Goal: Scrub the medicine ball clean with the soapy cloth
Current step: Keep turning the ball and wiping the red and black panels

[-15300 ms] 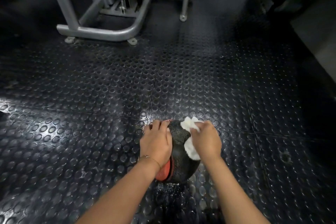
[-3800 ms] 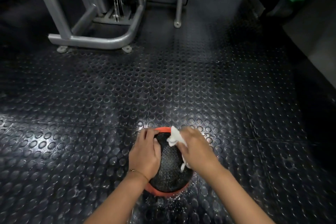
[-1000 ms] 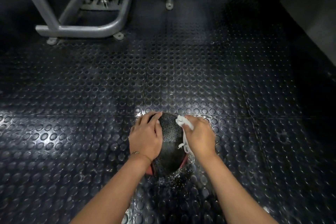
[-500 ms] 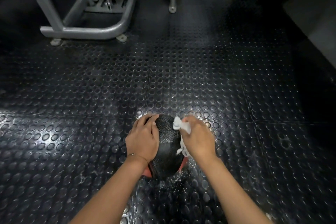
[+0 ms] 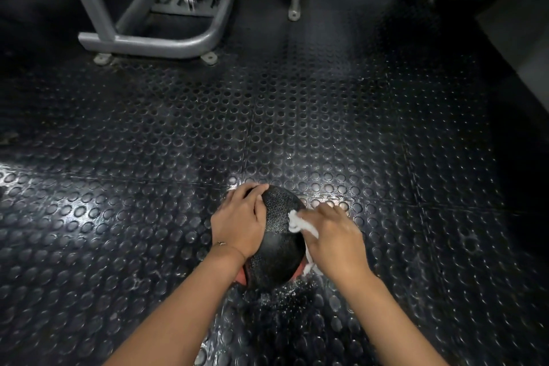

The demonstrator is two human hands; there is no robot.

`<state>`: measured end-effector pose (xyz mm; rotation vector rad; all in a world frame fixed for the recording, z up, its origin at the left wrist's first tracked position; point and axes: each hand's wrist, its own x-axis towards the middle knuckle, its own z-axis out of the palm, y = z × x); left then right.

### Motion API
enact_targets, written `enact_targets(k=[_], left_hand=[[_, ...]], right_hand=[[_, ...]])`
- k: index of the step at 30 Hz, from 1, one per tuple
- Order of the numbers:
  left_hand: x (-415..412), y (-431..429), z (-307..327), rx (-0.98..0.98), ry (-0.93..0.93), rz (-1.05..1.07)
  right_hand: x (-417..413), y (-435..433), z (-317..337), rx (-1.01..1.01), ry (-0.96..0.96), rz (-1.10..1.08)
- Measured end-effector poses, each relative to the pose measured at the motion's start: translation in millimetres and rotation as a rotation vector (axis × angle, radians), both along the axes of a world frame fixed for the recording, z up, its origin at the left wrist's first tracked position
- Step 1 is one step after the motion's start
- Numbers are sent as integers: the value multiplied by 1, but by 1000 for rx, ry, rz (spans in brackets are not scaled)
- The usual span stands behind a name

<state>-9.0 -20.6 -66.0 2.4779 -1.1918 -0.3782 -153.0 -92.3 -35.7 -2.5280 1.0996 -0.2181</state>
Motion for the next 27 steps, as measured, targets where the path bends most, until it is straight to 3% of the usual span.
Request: enact_targets(k=[2,8,13,19,27], left_hand=[[1,-1,1,-9,12,-11],[1,-4,-2,12,-36,-60],[5,0,-5,-12,-58,-49],[-1,1,1,5,-21,-100],[4,-4,-4,-5,-15,-89]], right_hand=[[-3,-2,1,-43,27,16],[14,-26,3,95,51,-174],[2,-8,6,92,53,-42],[15,-24,-1,179,42,-193],[10,-16,0,163,30,-101]])
